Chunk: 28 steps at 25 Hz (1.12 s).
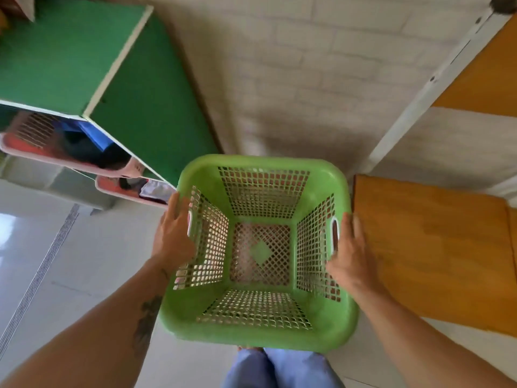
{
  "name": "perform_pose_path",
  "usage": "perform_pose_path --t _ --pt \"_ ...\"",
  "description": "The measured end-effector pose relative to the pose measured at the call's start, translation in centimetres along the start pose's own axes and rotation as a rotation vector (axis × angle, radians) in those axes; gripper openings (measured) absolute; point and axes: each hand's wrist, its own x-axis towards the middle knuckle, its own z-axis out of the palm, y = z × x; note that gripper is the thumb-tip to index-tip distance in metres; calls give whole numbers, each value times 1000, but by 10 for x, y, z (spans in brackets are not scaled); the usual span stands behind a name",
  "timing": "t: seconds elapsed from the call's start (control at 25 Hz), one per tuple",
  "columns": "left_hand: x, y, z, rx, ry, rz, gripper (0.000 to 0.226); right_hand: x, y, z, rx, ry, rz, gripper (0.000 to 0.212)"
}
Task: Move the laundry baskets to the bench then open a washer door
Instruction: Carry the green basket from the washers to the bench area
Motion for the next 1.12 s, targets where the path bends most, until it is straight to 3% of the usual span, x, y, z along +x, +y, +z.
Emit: perform_pose_path --t 0.12,0.2,0.32,0.4,0.48,0.8,1.04,1.12 --pt "4 -8 24 -7 -59 -1 74 5 6 26 20 -84 28 108" --pt "11 -4 21 -12 -140 -71 81 8 8 27 45 -111 34 104" --pt "17 6 -4 32 -317 -138 73 4 3 4 74 -155 1 87" --pt "17 21 -28 15 -341 -164 53 -4 -2 -22 98 -177 -17 72" --pt "11 43 -56 -28 -359 -134 50 -19 -4 -51 127 -183 -5 64" --pt "-47 161 -158 -67 -376 284 54 -137 13 -180 204 -40 155 67" --pt "-115 289 -180 21 -343 640 41 -260 80 -255 348 125 362 69" --pt "-150 346 -177 59 -372 788 42 -308 111 -277 398 242 445 59"
